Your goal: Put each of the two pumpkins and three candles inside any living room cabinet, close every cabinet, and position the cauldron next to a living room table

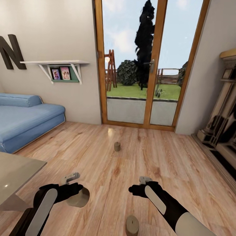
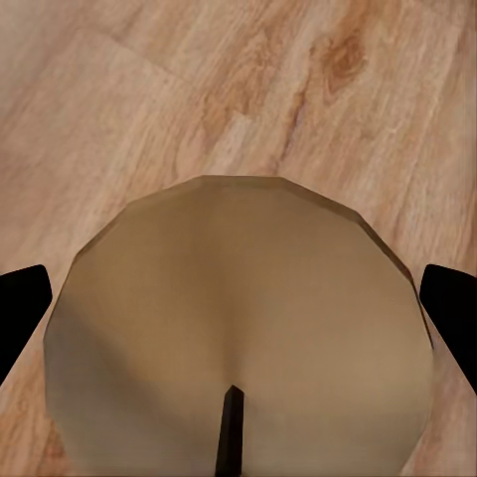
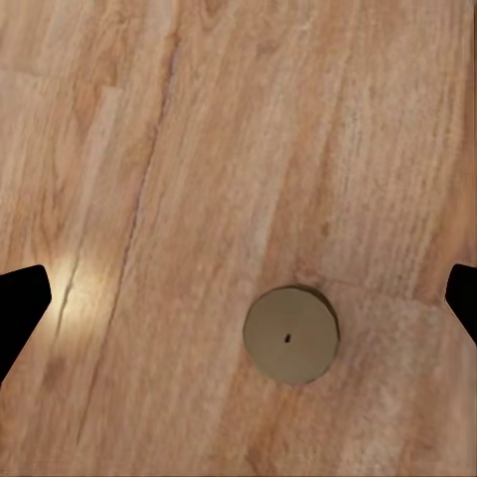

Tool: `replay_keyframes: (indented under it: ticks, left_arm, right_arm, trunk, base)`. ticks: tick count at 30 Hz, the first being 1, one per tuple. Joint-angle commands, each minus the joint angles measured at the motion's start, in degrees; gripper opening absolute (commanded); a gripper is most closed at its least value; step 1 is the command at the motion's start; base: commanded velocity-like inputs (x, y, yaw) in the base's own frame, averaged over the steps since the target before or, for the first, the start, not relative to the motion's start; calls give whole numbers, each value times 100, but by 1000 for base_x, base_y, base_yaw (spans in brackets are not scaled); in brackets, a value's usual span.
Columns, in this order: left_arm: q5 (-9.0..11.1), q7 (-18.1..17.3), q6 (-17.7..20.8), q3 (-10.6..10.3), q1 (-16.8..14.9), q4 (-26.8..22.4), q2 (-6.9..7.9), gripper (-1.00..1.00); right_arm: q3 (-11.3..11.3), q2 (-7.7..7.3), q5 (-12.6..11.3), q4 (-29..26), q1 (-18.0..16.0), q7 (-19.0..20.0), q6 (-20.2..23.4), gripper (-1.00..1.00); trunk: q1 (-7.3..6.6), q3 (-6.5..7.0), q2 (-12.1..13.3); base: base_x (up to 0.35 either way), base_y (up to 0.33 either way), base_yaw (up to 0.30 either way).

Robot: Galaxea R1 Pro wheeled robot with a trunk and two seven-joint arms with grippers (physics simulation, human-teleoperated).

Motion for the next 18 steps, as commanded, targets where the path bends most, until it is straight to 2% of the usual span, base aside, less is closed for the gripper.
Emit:
replay_keyframes:
  ticks: [1,4,10,12,14,15,16,18]
  left_arm:
    - [53,57,8,-11,-4,-6,2,-100]
    - [53,54,8,-13,-3,-10,0,-100]
    - [72,45,10,5,-7,-15,5,-100]
    - [294,45,15,16,-5,-19,14,-100]
    - [647,44,16,26,-7,-22,45,-100]
    - [944,44,17,43,-8,-22,76,-100]
    - [1040,44,17,49,-8,-23,90,-100]
    - [1380,41,17,64,-8,-23,191,-100]
  right_arm:
    - [27,-7,-67,-8,-6,-56,-50,100]
    - [34,27,-80,-2,-6,-56,-190,100]
    - [28,190,-74,-6,-6,-64,-275,100]
    - [28,213,-69,-6,-6,-71,-282,100]
    - [37,228,-55,-4,-6,-72,-284,100]
    - [41,234,-48,-4,-6,-71,-286,100]
    - [42,235,-46,-5,-6,-70,-285,100]
    - [44,238,-46,-2,-6,-67,-281,100]
  trunk:
    - [21,-24,-43]
    - [87,-78,-163]
    - [219,-186,-404]
    - [263,-221,-484]
    - [307,-257,-564]
    - [329,-275,-604]
    - [351,-293,-644]
    - [357,-337,-648]
  base:
    - [22,-21,0]
    - [9,-8,0]
    - [1,-1,0]
    - [0,0,0]
    - [0,0,0]
    - [0,0,0]
    - [0,0,0]
    - [0,0,0]
